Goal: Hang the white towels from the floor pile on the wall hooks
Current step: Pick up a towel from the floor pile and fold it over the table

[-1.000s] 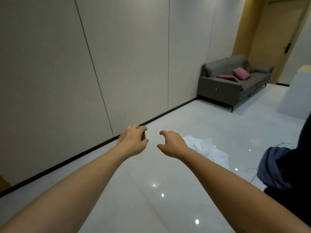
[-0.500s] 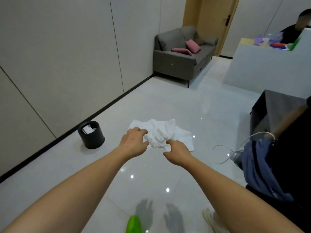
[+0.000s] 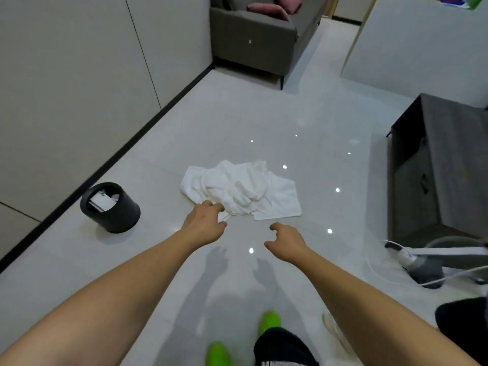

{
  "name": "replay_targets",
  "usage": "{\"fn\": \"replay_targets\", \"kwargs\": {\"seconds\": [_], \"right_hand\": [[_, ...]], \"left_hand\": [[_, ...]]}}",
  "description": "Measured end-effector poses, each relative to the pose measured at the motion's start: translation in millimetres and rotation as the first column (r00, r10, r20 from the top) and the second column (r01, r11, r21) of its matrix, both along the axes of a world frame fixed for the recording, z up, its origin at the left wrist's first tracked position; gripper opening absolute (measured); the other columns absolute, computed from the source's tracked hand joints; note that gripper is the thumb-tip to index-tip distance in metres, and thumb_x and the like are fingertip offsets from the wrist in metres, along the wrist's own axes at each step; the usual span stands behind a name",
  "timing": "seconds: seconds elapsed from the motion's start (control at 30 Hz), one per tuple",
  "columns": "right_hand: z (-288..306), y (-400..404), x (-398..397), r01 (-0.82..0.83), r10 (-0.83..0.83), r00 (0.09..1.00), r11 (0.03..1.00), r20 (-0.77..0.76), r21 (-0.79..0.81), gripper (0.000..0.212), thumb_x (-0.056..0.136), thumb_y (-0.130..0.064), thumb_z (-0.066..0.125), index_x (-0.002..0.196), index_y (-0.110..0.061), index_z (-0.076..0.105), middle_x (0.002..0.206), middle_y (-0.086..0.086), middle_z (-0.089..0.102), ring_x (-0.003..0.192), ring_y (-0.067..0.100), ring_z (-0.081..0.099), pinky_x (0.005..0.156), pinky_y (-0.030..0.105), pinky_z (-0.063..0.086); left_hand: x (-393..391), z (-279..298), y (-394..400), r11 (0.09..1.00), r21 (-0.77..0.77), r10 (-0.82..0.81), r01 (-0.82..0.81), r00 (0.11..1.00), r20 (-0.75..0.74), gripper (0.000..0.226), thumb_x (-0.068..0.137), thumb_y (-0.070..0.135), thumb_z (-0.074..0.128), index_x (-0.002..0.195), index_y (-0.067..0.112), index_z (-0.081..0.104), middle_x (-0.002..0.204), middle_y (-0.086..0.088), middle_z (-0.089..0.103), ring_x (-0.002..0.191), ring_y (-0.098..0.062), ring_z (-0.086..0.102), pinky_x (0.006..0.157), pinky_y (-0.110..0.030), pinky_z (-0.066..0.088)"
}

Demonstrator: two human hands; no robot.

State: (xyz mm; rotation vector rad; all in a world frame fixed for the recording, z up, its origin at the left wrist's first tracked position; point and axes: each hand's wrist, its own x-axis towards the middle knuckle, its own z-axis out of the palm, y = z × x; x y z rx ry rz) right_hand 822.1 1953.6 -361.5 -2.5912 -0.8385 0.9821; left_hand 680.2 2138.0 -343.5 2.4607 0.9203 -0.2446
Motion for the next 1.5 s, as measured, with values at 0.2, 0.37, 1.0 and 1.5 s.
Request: {"fn": "replay_targets", "kwargs": {"seconds": [0.2, 0.37, 1.0, 1.5], "right_hand": [[-51, 81, 68, -0.047, 0.045, 0.998, 0.998, -0.051, -0.04, 0.062, 0.086, -0.03, 0.063, 0.142, -0.012, 0.045, 0.134, 0.01, 0.057, 0.126, 0.025, 0.051, 0.097, 0.031, 0.042], [-105, 155, 135, -0.042, 0.035, 0.986, 0.998, -0.162, -0.042, 0.059, 0.086, -0.029, 0.063, 0.14, -0.013, 0.048, 0.126, 0.01, 0.061, 0.121, 0.024, 0.054, 0.091, 0.03, 0.043], [-356, 321, 245, 0.1, -0.224, 0.873, 0.951, -0.432, -0.292, 0.044, 0.085, -0.03, 0.065, 0.125, -0.012, 0.063, 0.128, 0.007, 0.062, 0.119, 0.025, 0.056, 0.093, 0.027, 0.041], [-719, 428, 174, 0.776, -0.9, 0.229, 0.399, -0.371, -0.489, 0.042, 0.082, -0.018, 0.075, 0.121, -0.008, 0.063, 0.107, 0.011, 0.068, 0.094, 0.023, 0.066, 0.09, 0.037, 0.056]], "left_hand": [[58, -49, 69, 0.997, -0.057, 0.046, -0.051, 0.996, -0.08, 0.05, 0.091, 0.037, 0.057, 0.138, 0.02, 0.049, 0.135, -0.007, 0.049, 0.125, -0.028, 0.044, 0.099, -0.039, 0.043], [114, -91, 132, 0.988, -0.08, 0.117, -0.131, 0.98, -0.158, 0.049, 0.092, 0.034, 0.057, 0.138, 0.02, 0.049, 0.133, -0.007, 0.05, 0.123, -0.027, 0.047, 0.098, -0.039, 0.044], [232, -337, 276, 0.865, -0.286, 0.274, -0.413, 0.865, -0.42, 0.039, 0.089, 0.03, 0.063, 0.126, 0.017, 0.06, 0.12, -0.012, 0.057, 0.106, -0.027, 0.056, 0.084, -0.027, 0.036], [190, -698, 372, 0.839, -0.425, 0.073, -0.34, 0.844, -0.531, 0.038, 0.091, 0.032, 0.06, 0.126, 0.017, 0.059, 0.12, -0.011, 0.059, 0.111, -0.026, 0.055, 0.09, -0.028, 0.038]]}}
